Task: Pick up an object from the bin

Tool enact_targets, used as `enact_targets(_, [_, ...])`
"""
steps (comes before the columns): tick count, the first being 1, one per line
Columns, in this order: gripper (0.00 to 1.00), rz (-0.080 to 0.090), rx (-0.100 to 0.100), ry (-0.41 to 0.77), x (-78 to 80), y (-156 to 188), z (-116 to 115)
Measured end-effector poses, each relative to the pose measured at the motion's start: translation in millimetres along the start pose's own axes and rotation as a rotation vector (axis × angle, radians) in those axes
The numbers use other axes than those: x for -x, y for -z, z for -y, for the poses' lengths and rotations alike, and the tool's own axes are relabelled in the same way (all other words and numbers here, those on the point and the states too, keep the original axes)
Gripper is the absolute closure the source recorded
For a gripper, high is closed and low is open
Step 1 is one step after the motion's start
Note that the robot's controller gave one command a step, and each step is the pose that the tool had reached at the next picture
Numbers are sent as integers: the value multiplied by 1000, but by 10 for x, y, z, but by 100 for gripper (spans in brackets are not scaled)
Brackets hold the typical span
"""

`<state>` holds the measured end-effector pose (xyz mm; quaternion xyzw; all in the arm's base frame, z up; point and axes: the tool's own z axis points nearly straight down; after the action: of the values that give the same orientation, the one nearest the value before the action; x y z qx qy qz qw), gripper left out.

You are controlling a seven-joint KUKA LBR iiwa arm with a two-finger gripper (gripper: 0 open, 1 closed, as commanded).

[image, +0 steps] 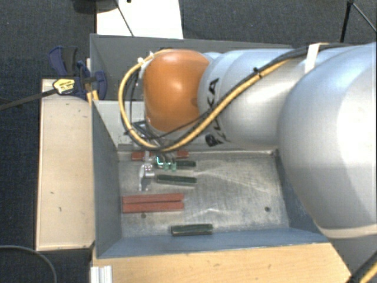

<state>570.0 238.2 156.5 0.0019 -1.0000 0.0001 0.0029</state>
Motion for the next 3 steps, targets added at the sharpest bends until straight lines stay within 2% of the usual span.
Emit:
enact_targets(1, [0,8,2,-5,23,48,10])
enact_targets(2, [100,11,2,-2,-212,-814,563])
enact_targets(3, [100,11,2,-4,-212,-813,563])
